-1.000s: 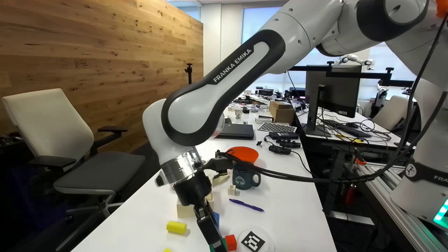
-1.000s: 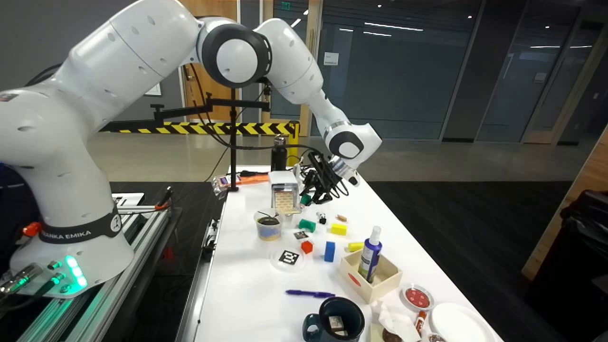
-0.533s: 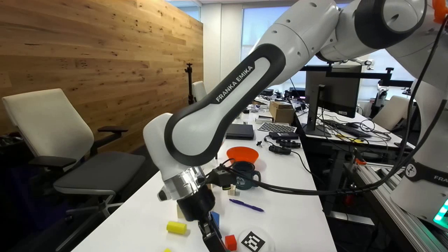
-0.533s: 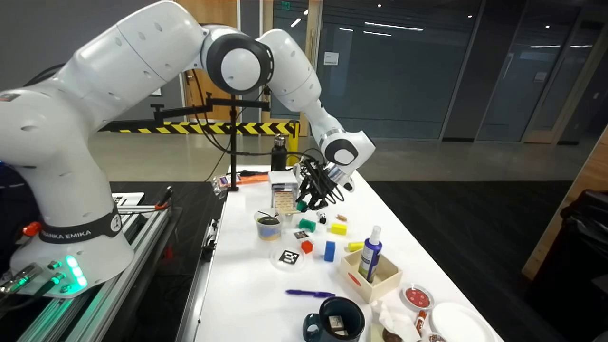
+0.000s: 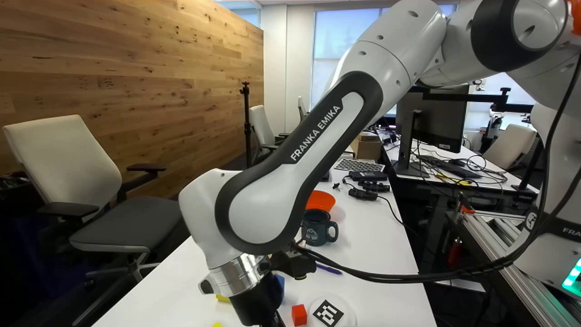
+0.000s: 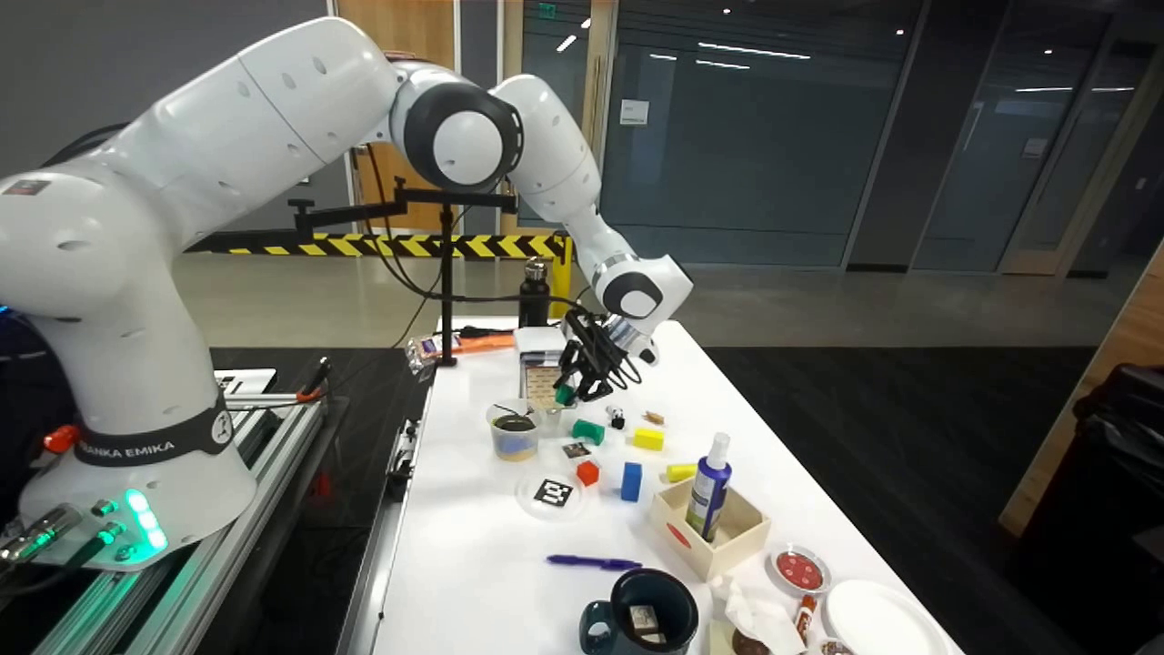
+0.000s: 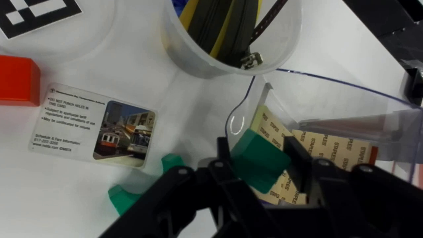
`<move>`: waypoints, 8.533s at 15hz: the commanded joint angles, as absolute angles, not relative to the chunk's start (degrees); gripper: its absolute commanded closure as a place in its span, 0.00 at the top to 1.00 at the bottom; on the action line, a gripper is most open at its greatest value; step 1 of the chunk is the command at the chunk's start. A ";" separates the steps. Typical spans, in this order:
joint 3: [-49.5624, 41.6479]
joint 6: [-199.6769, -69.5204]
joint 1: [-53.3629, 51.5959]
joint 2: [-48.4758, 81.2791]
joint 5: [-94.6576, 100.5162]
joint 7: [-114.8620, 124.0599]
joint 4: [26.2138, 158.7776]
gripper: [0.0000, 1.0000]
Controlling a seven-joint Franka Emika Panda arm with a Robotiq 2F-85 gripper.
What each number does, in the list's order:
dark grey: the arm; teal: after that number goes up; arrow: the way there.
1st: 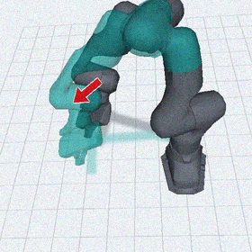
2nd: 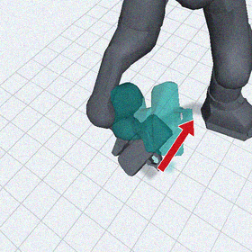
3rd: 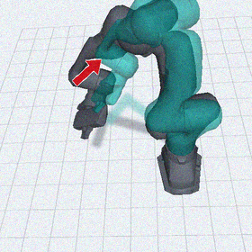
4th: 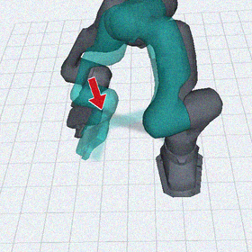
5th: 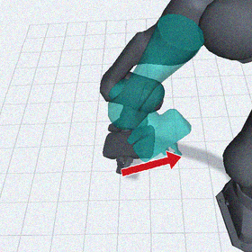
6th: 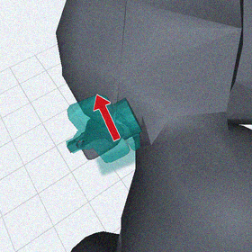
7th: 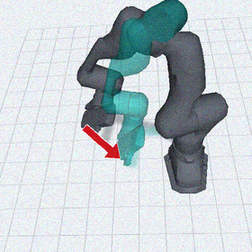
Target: Move the green cube to the white object, then close it
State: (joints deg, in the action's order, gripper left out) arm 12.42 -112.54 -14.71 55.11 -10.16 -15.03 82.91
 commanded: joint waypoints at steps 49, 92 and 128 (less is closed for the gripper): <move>19.66 -117.77 -6.64 59.72 -14.74 -18.75 82.27 0.10; -21.57 -156.60 -45.73 46.55 16.79 30.68 99.56 0.95; 2.53 -130.59 0.60 17.60 -4.21 -4.46 114.26 1.00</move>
